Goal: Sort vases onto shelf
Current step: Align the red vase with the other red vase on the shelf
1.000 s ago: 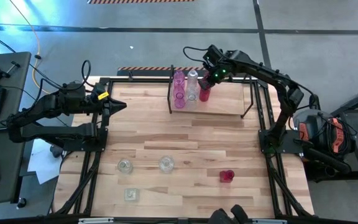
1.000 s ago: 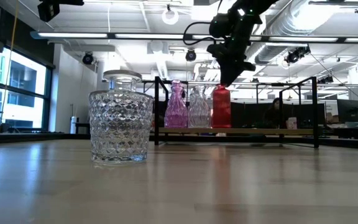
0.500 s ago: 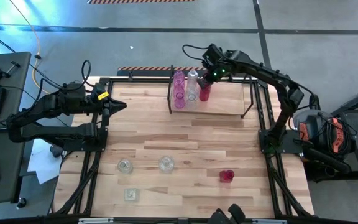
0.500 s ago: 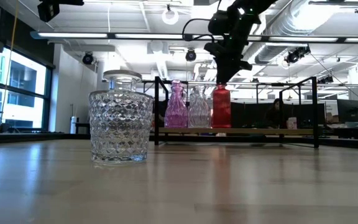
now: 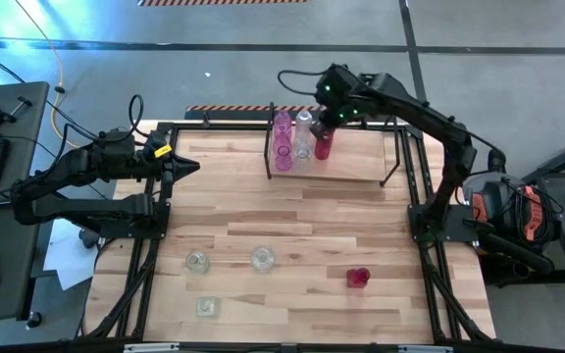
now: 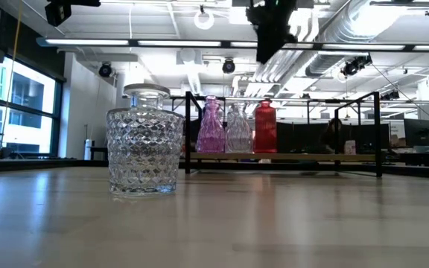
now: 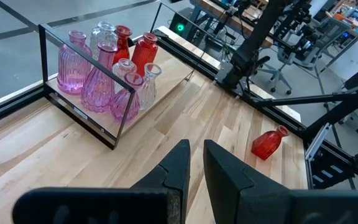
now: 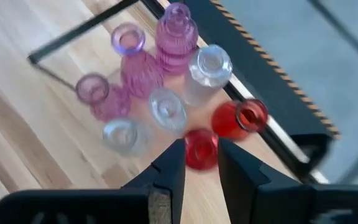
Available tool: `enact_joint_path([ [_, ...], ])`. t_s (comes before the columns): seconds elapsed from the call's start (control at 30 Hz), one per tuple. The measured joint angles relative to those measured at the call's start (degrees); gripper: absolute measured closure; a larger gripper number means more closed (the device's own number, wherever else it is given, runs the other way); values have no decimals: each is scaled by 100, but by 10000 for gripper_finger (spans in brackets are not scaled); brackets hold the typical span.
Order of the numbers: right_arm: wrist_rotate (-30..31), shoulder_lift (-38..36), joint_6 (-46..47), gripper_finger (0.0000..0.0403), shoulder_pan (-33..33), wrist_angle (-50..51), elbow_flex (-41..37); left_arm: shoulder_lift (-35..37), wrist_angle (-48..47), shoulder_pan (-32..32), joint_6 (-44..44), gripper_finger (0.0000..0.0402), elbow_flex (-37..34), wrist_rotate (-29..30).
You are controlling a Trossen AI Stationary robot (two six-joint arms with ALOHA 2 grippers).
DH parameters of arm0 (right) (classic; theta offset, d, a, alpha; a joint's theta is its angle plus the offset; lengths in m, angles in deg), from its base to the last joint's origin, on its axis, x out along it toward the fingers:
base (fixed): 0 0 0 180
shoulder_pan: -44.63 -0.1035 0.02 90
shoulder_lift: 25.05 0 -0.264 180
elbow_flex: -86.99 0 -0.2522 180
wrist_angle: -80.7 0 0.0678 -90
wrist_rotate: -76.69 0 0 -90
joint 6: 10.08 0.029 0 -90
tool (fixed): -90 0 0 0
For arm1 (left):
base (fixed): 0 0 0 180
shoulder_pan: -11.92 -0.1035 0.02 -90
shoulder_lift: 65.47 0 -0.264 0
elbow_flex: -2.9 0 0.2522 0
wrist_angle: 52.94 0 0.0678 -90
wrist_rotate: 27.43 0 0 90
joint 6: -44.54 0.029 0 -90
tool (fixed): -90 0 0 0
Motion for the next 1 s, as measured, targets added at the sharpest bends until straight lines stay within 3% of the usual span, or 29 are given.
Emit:
enact_joint_path([
  [0.13, 700, -37, 297, 329, -461, 827, 397, -19, 2, 0, 21, 367, 0, 9],
  [0.37, 1570, -367, 1351, 329, -1148, 1684, 354, -71, -2, 0, 199, 367, 0, 24],
  [0.5, 1563, -971, 2063, 329, -1441, 1637, -328, -90, -6, 0, 348, 367, 0, 14],
  [0.63, 1562, -1805, 3156, 329, -1837, 1549, -1556, -91, -20, 2, 496, 367, 0, 3],
  [0.87, 390, -3173, 4910, 329, -2659, 912, -3575, -92, -15, 0, 709, 367, 0, 4],
  [1.0, -83, -3409, 5518, 329, -3316, 87, -4355, -132, -9, 0, 707, 367, 0, 4],
])
